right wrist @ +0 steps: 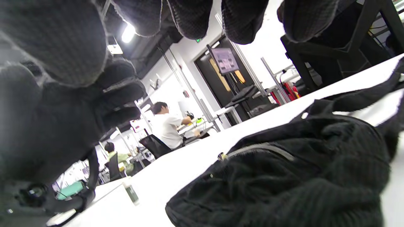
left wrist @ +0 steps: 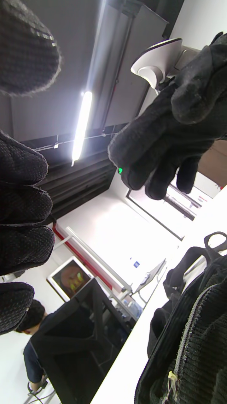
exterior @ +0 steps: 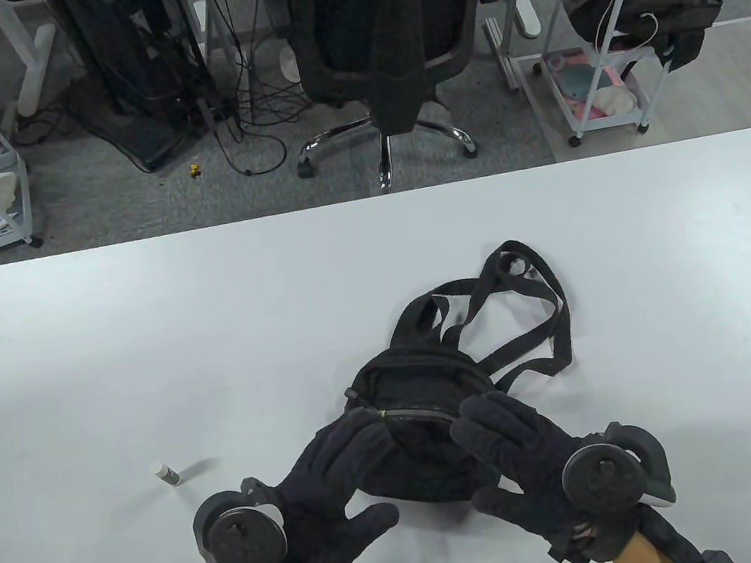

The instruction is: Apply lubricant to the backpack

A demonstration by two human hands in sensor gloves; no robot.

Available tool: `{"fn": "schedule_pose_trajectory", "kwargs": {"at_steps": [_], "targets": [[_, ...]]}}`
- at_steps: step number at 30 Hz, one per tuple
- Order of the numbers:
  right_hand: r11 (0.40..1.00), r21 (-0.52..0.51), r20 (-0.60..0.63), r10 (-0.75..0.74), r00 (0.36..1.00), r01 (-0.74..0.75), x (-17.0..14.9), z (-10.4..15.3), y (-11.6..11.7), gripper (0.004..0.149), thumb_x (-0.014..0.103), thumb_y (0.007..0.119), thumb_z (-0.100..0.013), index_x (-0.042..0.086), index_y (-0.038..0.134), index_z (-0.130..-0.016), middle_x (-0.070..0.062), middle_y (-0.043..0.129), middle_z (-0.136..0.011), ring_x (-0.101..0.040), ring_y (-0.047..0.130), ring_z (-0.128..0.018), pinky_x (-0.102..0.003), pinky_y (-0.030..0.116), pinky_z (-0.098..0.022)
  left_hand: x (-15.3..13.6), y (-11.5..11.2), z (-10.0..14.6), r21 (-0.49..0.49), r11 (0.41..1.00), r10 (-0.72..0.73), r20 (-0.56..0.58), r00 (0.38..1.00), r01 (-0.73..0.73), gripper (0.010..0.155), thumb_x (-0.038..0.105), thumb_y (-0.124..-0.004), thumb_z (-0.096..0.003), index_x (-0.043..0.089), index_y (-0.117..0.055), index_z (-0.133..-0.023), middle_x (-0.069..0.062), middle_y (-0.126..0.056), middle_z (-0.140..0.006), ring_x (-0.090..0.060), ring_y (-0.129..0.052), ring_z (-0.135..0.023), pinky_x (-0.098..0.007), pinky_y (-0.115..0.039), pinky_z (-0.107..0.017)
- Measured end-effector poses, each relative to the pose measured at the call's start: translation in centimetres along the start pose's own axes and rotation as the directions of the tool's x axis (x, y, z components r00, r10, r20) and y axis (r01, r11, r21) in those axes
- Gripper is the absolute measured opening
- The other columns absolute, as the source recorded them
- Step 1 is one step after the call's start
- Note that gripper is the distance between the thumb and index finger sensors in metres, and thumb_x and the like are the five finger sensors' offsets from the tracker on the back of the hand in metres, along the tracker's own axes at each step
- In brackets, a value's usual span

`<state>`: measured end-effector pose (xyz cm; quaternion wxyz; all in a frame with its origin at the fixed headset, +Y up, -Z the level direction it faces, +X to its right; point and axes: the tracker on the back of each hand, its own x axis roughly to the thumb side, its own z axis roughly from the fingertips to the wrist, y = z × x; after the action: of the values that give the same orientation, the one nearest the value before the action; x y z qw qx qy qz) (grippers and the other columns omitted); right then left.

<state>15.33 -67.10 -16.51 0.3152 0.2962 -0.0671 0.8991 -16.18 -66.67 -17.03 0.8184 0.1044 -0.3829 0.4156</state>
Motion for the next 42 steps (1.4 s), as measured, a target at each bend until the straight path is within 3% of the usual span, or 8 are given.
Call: {"fn": "schedule_pose_trajectory", "kwargs": {"at_steps": [6, 11, 14, 20, 27, 33, 38, 42], "targets": [[1.000, 0.006, 0.020, 0.006, 1.000, -0.006, 0.2, 0.0, 0.3, 0.079, 0.059, 0.090, -0.042, 0.044, 0.049, -0.108, -0.002, 0.046, -0.118, -0.044, 0.057, -0.112, -0.070, 0.057, -0.071, 0.0, 1.1, 0.1, 0.014, 1.000, -0.010, -0.003, 1.000, 0.010, 0.087, 0.071, -0.074, -0.0426, 0.022, -0.057, -0.112, -0.016, -0.050, -0.119, -0.049, -0.067, -0.105, -0.072, -0.057, -0.072], [1.000, 0.013, 0.019, 0.016, 1.000, -0.016, 0.2, 0.0, 0.4, 0.079, 0.059, 0.089, -0.042, 0.043, 0.049, -0.108, -0.003, 0.046, -0.118, -0.043, 0.058, -0.112, -0.070, 0.057, -0.071, -0.7, 4.7, 1.1, 0.117, 0.993, -0.021, -0.055, 0.998, 0.028, 0.087, 0.070, -0.074, -0.0435, 0.022, -0.056, -0.113, -0.017, -0.049, -0.119, -0.052, -0.065, -0.105, -0.073, -0.056, -0.072], [1.000, 0.014, 0.020, 0.020, 1.000, -0.020, 0.2, 0.0, 0.5, 0.079, 0.059, 0.089, -0.042, 0.042, 0.049, -0.108, -0.003, 0.047, -0.118, -0.043, 0.059, -0.112, -0.070, 0.057, -0.071, -1.6, 7.7, 2.5, 0.184, 0.965, -0.149, -0.192, 0.970, 0.185, 0.082, 0.066, -0.074, -0.0461, 0.020, -0.058, -0.113, -0.018, -0.051, -0.118, -0.053, -0.066, -0.103, -0.073, -0.056, -0.071], [0.998, 0.043, 0.030, 0.035, 0.999, -0.036, 0.4, -0.1, 0.8, 0.079, 0.059, 0.089, -0.042, 0.042, 0.050, -0.108, -0.003, 0.048, -0.118, -0.042, 0.059, -0.112, -0.070, 0.057, -0.071, -5.8, 12.0, 6.2, 0.192, 0.907, -0.236, -0.505, 0.830, 0.375, 0.080, 0.064, -0.075, -0.0476, 0.019, -0.061, -0.112, -0.021, -0.051, -0.118, -0.055, -0.065, -0.102, -0.074, -0.054, -0.071], [0.996, 0.065, 0.033, 0.051, 0.998, -0.053, 0.5, -0.1, 1.2, 0.078, 0.059, 0.089, -0.042, 0.042, 0.051, -0.108, -0.002, 0.049, -0.118, -0.042, 0.060, -0.112, -0.070, 0.057, -0.071, -11.9, 11.9, 8.9, 0.054, 0.897, -0.234, -0.784, 0.575, 0.438, 0.081, 0.061, -0.078, -0.0474, 0.016, -0.060, -0.112, -0.023, -0.052, -0.116, -0.057, -0.063, -0.101, -0.074, -0.053, -0.070], [0.993, 0.100, 0.022, 0.063, 0.998, -0.065, 0.4, -0.2, 1.5, 0.077, 0.059, 0.089, -0.043, 0.042, 0.052, -0.108, -0.002, 0.050, -0.118, -0.041, 0.062, -0.112, -0.070, 0.057, -0.071, -13.8, 11.4, 10.0, -0.156, 0.840, -0.356, -0.882, 0.310, 0.520, 0.086, 0.059, -0.094, -0.0389, 0.013, -0.069, -0.107, -0.016, -0.077, -0.101, -0.048, -0.092, -0.078, -0.069, -0.070, -0.064], [0.990, 0.117, 0.022, 0.072, 0.997, -0.074, 0.4, -0.2, 1.8, 0.076, 0.059, 0.089, -0.042, 0.041, 0.054, -0.108, -0.002, 0.051, -0.117, -0.040, 0.063, -0.111, -0.070, 0.057, -0.071, -14.6, 11.2, 10.3, -0.185, 0.842, -0.352, -0.900, 0.255, 0.507, 0.076, 0.057, -0.099, -0.0354, 0.012, -0.084, -0.095, -0.008, -0.095, -0.077, -0.036, -0.101, -0.052, -0.064, -0.079, -0.057], [0.990, 0.123, 0.020, 0.071, 0.997, -0.073, 0.4, -0.3, 1.8, 0.074, 0.059, 0.089, -0.043, 0.041, 0.057, -0.107, -0.002, 0.053, -0.117, -0.039, 0.066, -0.111, -0.070, 0.057, -0.071, -15.1, 11.0, 10.6, -0.225, 0.832, -0.368, -0.908, 0.202, 0.506, 0.068, 0.053, -0.099, -0.0374, 0.013, -0.088, -0.091, -0.007, -0.098, -0.072, -0.034, -0.102, -0.049, -0.063, -0.081, -0.055]]}}
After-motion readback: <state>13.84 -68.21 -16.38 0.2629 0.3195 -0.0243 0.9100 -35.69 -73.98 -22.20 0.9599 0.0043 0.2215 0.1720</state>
